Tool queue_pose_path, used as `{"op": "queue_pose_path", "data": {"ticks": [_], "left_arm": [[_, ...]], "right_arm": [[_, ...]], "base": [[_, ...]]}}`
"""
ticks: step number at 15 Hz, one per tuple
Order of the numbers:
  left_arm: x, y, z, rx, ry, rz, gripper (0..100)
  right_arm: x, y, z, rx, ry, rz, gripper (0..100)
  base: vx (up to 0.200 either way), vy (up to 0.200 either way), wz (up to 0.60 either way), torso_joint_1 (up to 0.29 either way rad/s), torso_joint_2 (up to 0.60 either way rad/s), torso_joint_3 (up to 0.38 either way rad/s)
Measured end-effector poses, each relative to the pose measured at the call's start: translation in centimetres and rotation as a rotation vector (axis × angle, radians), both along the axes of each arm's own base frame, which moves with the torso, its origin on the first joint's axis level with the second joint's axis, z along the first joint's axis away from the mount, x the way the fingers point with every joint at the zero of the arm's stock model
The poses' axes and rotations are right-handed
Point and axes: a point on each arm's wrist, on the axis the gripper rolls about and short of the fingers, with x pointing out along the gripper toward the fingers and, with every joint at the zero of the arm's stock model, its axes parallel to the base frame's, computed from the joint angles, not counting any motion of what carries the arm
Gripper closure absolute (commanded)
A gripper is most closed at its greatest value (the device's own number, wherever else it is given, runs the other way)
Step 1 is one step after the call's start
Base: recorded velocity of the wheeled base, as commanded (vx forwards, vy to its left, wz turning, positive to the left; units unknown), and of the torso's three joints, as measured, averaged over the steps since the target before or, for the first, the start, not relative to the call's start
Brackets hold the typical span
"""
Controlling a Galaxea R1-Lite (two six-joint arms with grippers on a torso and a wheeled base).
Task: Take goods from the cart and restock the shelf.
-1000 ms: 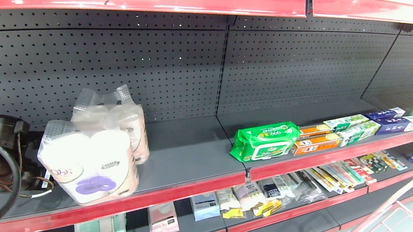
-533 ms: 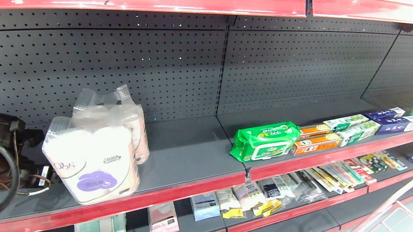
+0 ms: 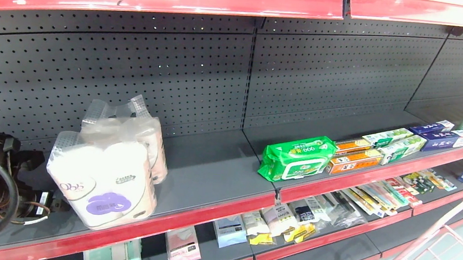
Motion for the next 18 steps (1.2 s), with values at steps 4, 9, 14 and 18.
{"op": "queue_pose_path", "data": {"ticks": [4, 9, 14, 18], "left_arm": [[0.00, -0.36, -0.10, -0.018, 0.010, -0.020, 0], [0.46, -0.77, -0.10, -0.026, -0.001, -0.035, 0], [0.59, -0.71, -0.23, -0.026, 0.004, -0.034, 0], [0.72, -0.96, -0.37, -0.029, 0.009, -0.045, 0]], "right_arm": [[0.00, 0.00, 0.01, 0.000, -0.001, 0.000, 0], [0.00, 0.00, 0.00, 0.000, 0.000, 0.000, 0], [0.00, 0.00, 0.00, 0.000, 0.000, 0.000, 0], [0.00, 0.00, 0.00, 0.000, 0.000, 0.001, 0]], "base": [[0.000, 0.000, 0.00, 0.000, 0.00, 0.000], [0.000, 0.000, 0.00, 0.000, 0.00, 0.000], [0.000, 0.000, 0.00, 0.000, 0.00, 0.000], [0.000, 0.000, 0.00, 0.000, 0.00, 0.000]]}}
